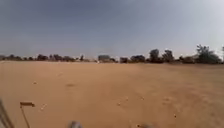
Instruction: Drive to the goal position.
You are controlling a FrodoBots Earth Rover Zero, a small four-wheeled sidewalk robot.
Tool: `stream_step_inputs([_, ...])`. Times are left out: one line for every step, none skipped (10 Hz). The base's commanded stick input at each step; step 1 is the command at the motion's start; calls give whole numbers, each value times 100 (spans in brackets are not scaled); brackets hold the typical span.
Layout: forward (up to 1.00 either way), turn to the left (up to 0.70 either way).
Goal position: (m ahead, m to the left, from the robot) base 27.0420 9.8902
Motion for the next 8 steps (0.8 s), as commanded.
stream_step_inputs([100, 0])
stream_step_inputs([100, 0])
stream_step_inputs([100, 0])
stream_step_inputs([100, 0])
stream_step_inputs([100, 0])
stream_step_inputs([100, -1])
stream_step_inputs([100, -21])
stream_step_inputs([100, -15])
